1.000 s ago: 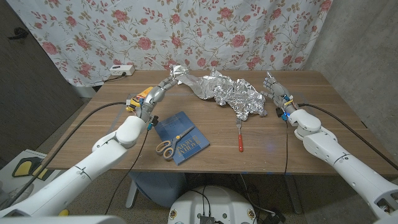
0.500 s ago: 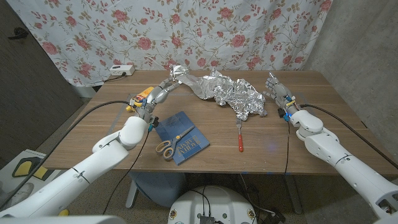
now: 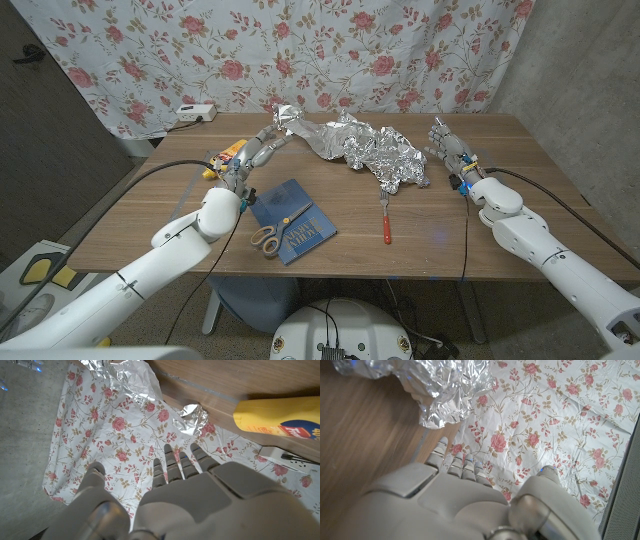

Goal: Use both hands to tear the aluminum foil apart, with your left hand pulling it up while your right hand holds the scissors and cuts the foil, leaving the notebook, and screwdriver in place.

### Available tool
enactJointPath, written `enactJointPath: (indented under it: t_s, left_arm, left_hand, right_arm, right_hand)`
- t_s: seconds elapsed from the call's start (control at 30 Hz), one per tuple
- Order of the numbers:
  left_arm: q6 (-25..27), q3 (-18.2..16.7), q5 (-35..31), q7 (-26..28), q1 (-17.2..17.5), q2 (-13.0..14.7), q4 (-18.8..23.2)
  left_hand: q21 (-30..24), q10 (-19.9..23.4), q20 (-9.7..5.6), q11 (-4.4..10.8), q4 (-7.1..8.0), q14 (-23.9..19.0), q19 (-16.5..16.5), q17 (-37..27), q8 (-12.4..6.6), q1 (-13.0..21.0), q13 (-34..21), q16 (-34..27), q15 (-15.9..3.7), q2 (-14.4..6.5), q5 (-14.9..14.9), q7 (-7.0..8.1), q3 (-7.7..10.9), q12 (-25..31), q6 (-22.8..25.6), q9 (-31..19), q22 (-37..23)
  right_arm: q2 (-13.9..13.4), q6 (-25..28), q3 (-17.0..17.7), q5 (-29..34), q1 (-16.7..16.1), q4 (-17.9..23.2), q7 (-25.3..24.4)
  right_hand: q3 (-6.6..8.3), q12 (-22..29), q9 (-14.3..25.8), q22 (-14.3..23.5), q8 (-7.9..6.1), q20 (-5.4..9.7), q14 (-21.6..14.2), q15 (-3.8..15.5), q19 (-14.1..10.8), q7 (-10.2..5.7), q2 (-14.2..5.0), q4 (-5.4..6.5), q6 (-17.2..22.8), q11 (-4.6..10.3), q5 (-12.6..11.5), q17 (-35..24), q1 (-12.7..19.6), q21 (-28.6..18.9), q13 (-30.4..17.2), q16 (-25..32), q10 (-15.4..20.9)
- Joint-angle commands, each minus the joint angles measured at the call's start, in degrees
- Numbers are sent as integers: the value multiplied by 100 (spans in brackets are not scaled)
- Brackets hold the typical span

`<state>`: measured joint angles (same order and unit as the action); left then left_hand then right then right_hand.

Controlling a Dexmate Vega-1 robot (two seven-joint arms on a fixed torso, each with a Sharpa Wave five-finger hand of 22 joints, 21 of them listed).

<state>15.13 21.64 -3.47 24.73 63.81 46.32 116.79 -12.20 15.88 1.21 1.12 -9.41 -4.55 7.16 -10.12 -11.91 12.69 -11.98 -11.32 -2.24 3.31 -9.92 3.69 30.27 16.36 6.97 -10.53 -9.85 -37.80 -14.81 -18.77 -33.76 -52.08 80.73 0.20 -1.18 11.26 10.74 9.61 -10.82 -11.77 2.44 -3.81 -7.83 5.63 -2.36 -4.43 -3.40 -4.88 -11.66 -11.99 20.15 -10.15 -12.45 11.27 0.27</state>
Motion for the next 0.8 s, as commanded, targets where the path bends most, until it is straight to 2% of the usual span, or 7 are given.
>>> enactJointPath:
  t_s: [0.03, 0.23, 0.63, 0.8]
  left_arm:
    - [714, 50, -409, 84, 108, 132, 501]
    - [1138, 124, -663, 101, 147, 205, 721]
    - [1499, 239, -960, 65, 162, 296, 966]
    - [1812, 246, -963, -163, 131, 371, 1189]
  left_hand:
    - [-12, 53, 75, 14, -2, -55, 24, 1, -11, 84, -19, -9, 21, 17, 0, 5, -12, 18, 63, -9, -16]
    - [12, 86, 132, 15, -1, -89, 1, 1, 5, 107, -21, -9, 72, 30, -2, 15, -16, 22, 47, -10, -16]
    - [49, 197, 168, 8, 4, -101, -33, -1, 32, 153, -30, 8, 119, 46, -6, 30, -22, 50, 12, -11, -17]
    - [68, 167, 188, 8, 1, -80, -61, -2, 78, 194, -40, 24, 141, 44, -13, 36, -15, 32, -105, -12, -17]
  right_arm:
    - [-10, -67, -15, 117, -12, 10, -64]
    - [-43, -64, -1, 152, -56, 67, -113]
    - [-75, 6, -14, 218, -85, 153, -197]
    - [-98, 53, 2, 209, -113, 208, -228]
  right_hand:
    - [15, 18, 13, 16, -28, -27, 45, -6, 9, -13, 1, -43, 9, -16, 10, 5, 67, -22, 0, -13, -24]
    - [19, 26, 12, 16, -32, -30, 55, 2, 24, -10, -8, -46, 16, -25, 10, 7, 72, -20, 4, -12, -8]
    - [32, 26, 12, 15, -34, -21, 69, 11, 33, -7, -30, -55, 17, -22, 12, 12, 87, -26, 10, -7, -17]
    - [39, 24, 12, 15, -34, -15, 74, 15, 45, -9, -44, -58, 15, -20, 13, 14, 95, -25, 13, -3, -23]
